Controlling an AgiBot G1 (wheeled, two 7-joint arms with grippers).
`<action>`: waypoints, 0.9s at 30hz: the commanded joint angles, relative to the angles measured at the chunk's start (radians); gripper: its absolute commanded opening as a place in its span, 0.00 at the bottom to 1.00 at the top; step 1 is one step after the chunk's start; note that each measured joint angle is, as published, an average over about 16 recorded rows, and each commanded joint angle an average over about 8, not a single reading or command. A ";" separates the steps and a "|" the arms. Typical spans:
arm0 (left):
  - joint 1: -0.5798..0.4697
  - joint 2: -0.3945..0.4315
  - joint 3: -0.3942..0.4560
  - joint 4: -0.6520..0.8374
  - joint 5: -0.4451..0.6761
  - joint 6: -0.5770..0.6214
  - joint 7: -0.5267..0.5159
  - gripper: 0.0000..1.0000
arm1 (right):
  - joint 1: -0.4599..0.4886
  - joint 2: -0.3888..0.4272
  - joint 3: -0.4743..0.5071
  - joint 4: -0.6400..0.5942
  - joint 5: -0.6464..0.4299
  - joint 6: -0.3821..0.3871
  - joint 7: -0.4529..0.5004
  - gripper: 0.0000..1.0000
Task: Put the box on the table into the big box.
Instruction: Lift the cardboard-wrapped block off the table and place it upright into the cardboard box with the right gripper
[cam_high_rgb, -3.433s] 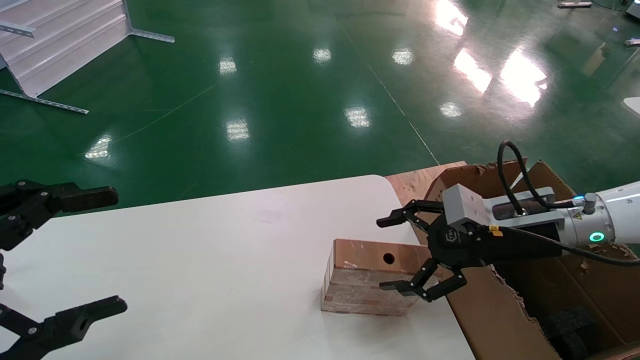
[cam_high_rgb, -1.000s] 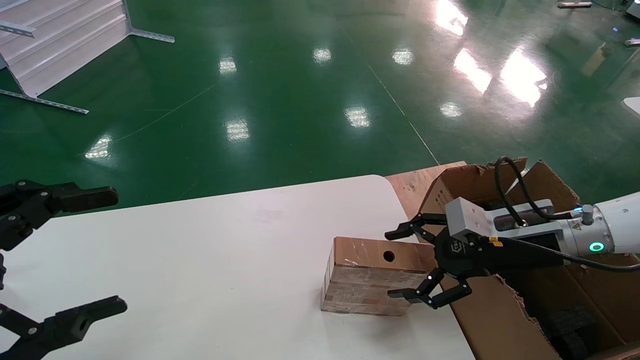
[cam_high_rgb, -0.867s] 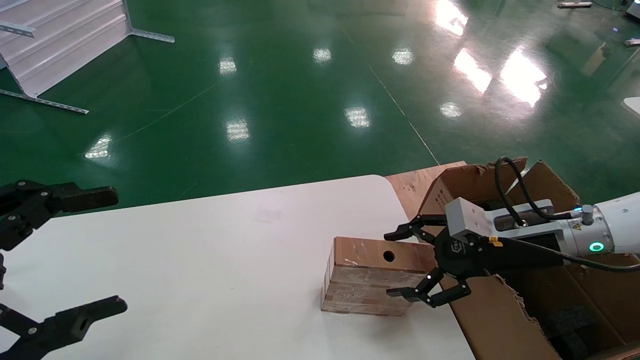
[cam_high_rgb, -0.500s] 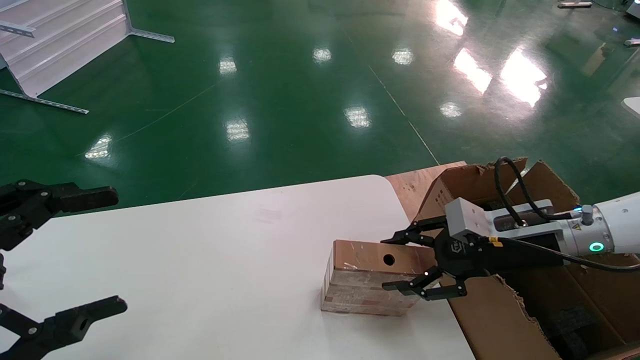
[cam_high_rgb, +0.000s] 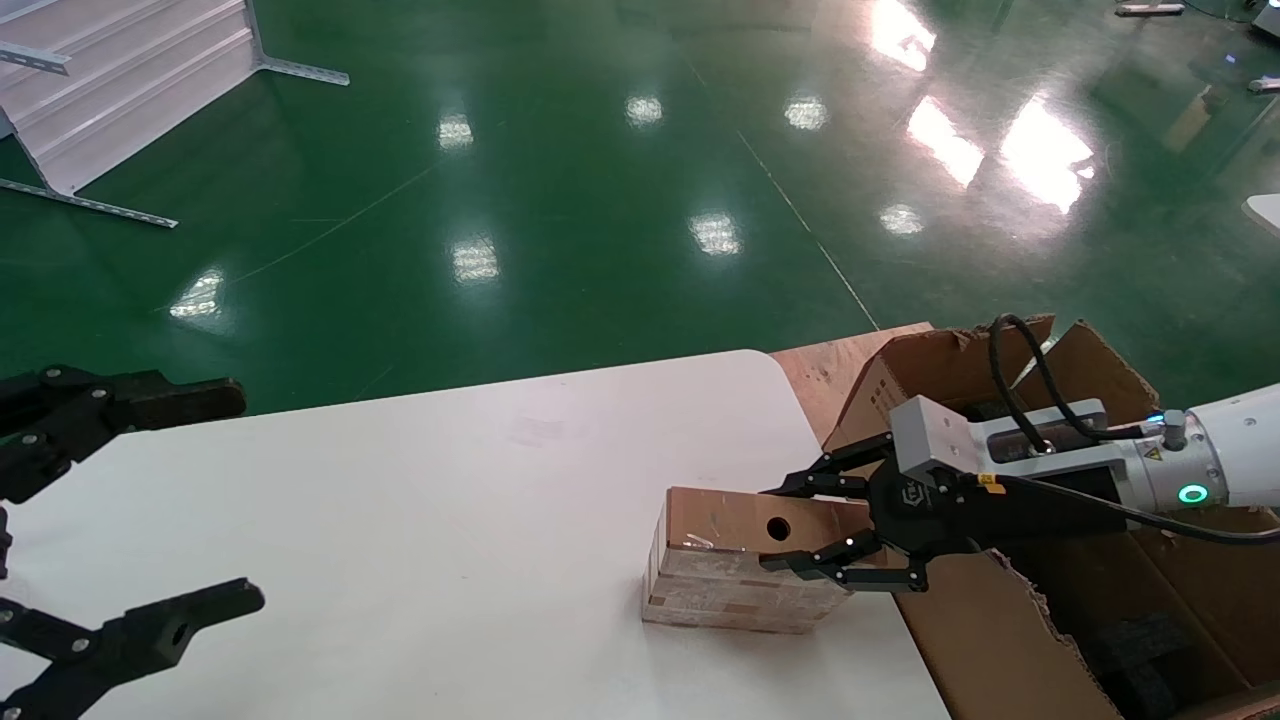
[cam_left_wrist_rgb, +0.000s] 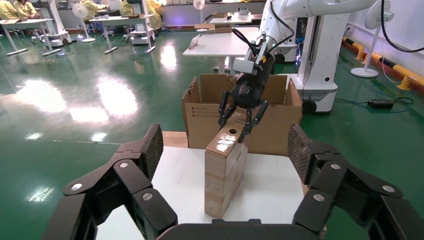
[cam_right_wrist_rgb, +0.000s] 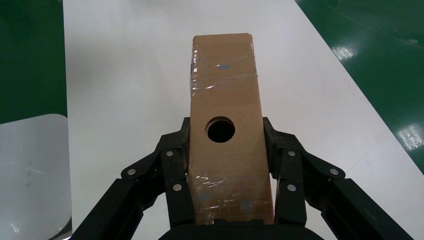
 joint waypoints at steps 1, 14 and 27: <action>0.000 0.000 0.000 0.000 0.000 0.000 0.000 0.00 | 0.000 0.000 0.000 0.000 0.000 0.000 0.000 0.00; 0.000 0.000 0.000 0.000 0.000 0.000 0.000 0.00 | 0.008 0.011 0.005 0.023 0.015 0.006 0.007 0.00; 0.000 0.000 0.000 0.000 0.000 0.000 0.000 0.00 | 0.214 0.159 0.089 0.176 0.109 0.010 0.112 0.00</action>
